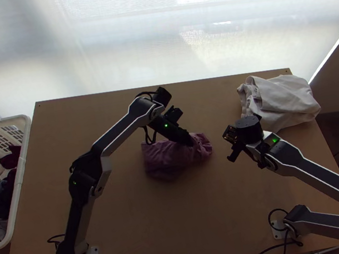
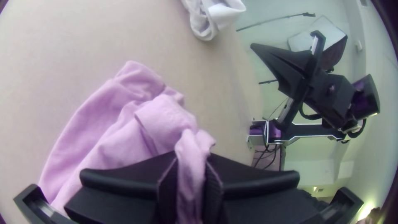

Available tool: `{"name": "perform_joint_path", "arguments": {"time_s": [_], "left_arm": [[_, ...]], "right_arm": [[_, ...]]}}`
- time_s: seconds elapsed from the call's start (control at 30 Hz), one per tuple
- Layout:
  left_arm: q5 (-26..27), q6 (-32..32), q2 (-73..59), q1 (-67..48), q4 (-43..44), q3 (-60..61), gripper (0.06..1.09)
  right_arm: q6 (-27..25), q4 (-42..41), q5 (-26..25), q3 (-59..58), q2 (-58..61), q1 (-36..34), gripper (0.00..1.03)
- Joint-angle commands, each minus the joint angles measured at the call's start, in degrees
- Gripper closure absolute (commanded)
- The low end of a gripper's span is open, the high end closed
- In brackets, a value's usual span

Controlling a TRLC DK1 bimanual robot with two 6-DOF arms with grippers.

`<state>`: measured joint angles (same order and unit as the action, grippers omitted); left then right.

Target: Fold the t-shirt

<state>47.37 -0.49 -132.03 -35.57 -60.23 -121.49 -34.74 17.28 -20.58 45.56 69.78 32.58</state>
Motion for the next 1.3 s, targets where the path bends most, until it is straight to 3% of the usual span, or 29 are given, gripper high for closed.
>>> {"name": "perform_joint_path", "arguments": {"time_s": [0.0,0.07,0.1,0.73,0.97,1.17,1.27], "left_arm": [[-0.1,0.0,-4.7,-1.1,0.4,-4.2,0.5],[-0.4,-0.1,-5.0,-1.0,0.4,-4.9,0.15],[-0.4,-0.1,-5.0,-1.1,0.4,-5.0,0.1],[-1.4,-2.5,1.7,-1.4,-2.0,-7.4,0.1],[-3.8,1.9,7.3,3.0,-4.4,-5.5,0.1],[-11.6,11.8,14.2,8.2,-12.5,-2.1,0.12],[-13.8,15.9,19.9,9.6,-12.7,6.6,0.25]], "right_arm": [[0.1,0.2,-0.2,-0.7,-0.6,-0.1,1.0],[0.0,0.2,-0.2,-0.8,-0.7,-0.1,1.0],[0.0,0.2,-0.2,-1.0,-0.8,-0.1,1.0],[-0.3,-0.4,-0.2,-1.4,-1.9,1.1,1.0],[-0.1,-0.5,-0.2,-0.6,-2.0,2.1,1.0],[1.5,-0.4,-0.2,-0.6,-1.7,6.6,1.0],[2.5,-0.9,-0.2,-0.4,-0.6,10.5,1.0]]}}
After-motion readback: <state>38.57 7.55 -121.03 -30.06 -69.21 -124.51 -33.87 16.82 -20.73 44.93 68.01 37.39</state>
